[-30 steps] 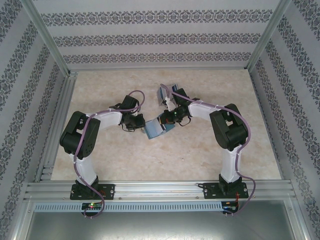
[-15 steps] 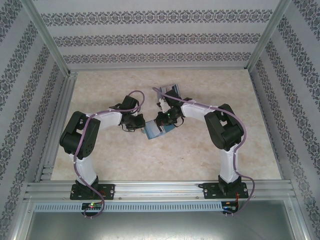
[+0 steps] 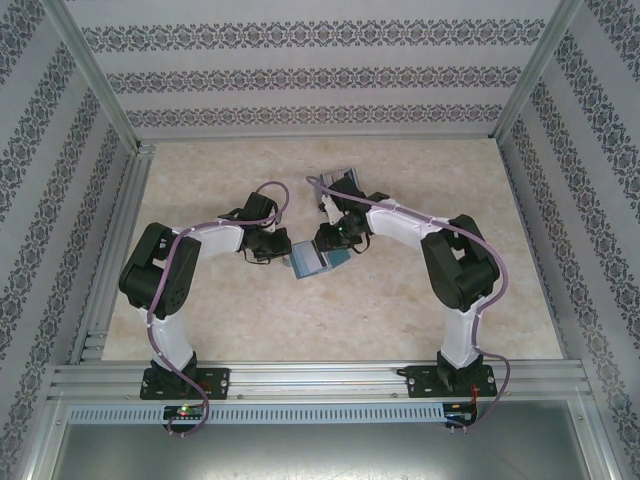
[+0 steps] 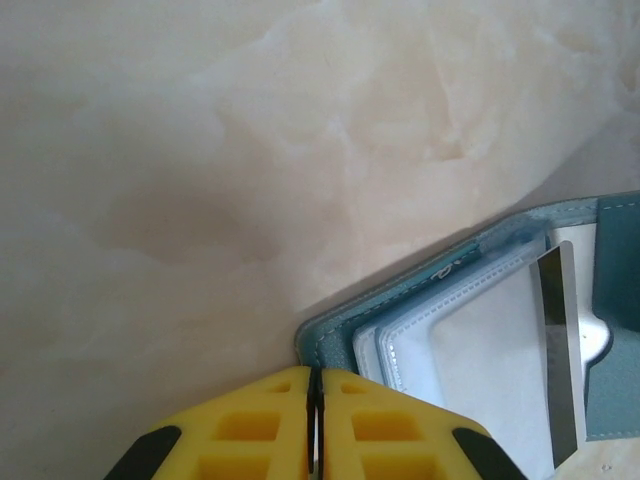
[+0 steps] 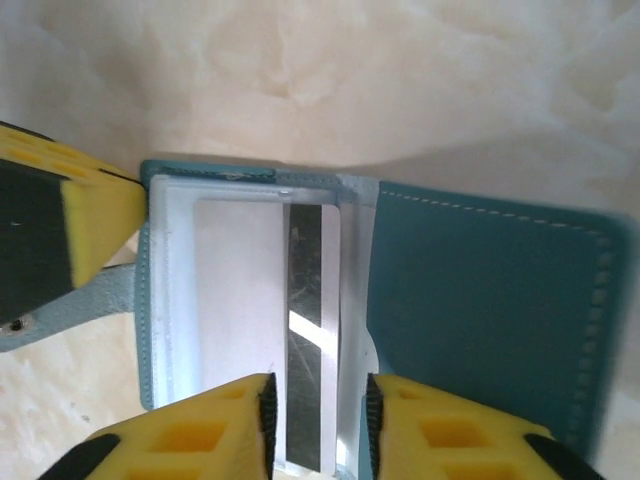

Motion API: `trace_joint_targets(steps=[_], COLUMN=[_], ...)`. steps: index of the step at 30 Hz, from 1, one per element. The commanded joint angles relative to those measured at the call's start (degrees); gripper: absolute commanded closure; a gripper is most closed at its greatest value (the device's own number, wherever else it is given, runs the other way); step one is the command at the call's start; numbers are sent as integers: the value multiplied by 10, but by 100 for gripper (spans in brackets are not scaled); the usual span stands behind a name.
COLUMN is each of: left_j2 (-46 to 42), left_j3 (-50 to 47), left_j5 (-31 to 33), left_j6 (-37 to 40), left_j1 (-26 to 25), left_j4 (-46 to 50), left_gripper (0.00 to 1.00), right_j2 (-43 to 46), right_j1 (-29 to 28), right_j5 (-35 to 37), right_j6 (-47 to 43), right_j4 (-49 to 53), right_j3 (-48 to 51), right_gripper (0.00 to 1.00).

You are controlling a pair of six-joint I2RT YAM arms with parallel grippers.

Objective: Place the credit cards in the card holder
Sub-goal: Insert the credit card into the card slot.

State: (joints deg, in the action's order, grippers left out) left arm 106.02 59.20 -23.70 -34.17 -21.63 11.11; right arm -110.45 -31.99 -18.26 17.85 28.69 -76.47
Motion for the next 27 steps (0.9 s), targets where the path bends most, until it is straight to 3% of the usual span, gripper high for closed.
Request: trace_joint_targets(steps=[1,5,8,14,27], left_j2=[3,5,2,11,-9], left_j3=[-13,-14,-14,-12,25], left_j5=[-10,-13,-16,-24,-32], left_j6=[-9,-5,-11,-17,-16], left_j1=[-4,-4,-4,-10,-10], left_j4=[6,5,3,-9,18], left_gripper=[89,90,90,90,88], right_j2=[-8,-43,-67,-65,-49], right_j1=[3,-2,-9,-22,-12], right_j5=[14,10,35,-16,-20], right_j6=[-4,-4,-11,14,16], right_j4=[11,-2,17,-23,-31], right_j3=[1,-3,-17,2,24], right_gripper=[79,88,88,88,88])
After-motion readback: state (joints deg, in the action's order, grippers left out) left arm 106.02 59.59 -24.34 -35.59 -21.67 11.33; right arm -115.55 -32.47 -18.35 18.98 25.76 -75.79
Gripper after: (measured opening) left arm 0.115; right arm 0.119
